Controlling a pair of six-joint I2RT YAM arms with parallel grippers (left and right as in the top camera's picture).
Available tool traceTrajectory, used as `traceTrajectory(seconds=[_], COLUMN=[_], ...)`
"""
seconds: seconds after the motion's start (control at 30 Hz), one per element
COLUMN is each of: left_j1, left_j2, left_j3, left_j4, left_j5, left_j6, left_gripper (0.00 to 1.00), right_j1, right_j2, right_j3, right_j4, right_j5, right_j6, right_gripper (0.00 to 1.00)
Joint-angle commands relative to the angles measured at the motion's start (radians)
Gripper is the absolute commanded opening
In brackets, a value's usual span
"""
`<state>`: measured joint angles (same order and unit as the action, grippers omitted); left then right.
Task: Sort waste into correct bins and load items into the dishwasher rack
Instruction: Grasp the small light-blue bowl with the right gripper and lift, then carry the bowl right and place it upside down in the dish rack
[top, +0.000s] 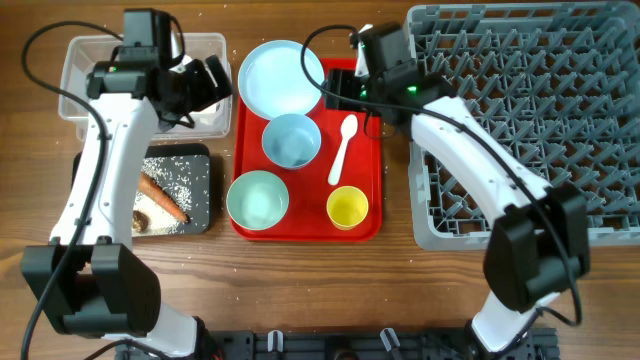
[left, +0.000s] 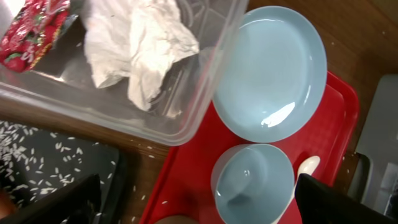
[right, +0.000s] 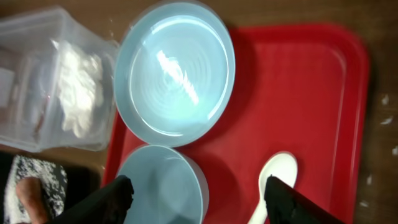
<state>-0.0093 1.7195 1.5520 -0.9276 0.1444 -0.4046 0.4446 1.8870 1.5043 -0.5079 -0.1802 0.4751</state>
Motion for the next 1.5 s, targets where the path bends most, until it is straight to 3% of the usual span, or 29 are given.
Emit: traceTrajectory(seconds=[0.0, 0.17, 0.53, 0.87, 1.0, 1.17, 1.33, 1.47], left_j1=[0.057, 0.185, 0.252, 0.252, 0.252, 0.252, 0.252, 0.252], left_j2=[-0.012, -0.012, -0.012, -0.012, -0.012, -0.012, -0.012, -0.012], left_j3=[0.001, 0.001, 0.001, 0.001, 0.001, 0.001, 0.001, 0.001], left_j4=[-0.012, -0.002, -0.034, -0.034, -0.034, -0.034, -0.034, -0.034], left_j5=[0.006, -0.023, -0.022, -0.022, -0.022, -0.022, -0.022, -0.022], left_j6=[-0.003, -0.003, -0.003, -0.003, -0.003, -0.003, -0.003, -0.003], left_gripper=[1.00, 1.00, 1.00, 1.00, 1.00, 1.00, 1.00, 1.00], right_j1=[0.057, 0.113, 0.111, 0.108, 0.107, 0.104, 0.043, -0.034], right_j2=[0.080, 0.172, 0.205, 0.238, 0.238, 0.220, 0.057, -0.094], right_j3=[0.024, 0.024, 0.023, 0.024, 0.024, 0.082, 0.236, 0.270], right_j4=[-0.056, -0.083, -0.060, -0.055, -0.055, -0.109, -0.338, -0.394], right_j5=[-0.049, -0.058, -0.072, -0.084, -0.085, -0.078, 0.164, 0.714], right_j6=[0.051, 0.054, 0.076, 0.094, 0.093, 0.077, -0.010, -0.048], right_gripper=[0.67, 0.60, 0.17, 0.17, 0.04, 0.05, 0.05, 0.04])
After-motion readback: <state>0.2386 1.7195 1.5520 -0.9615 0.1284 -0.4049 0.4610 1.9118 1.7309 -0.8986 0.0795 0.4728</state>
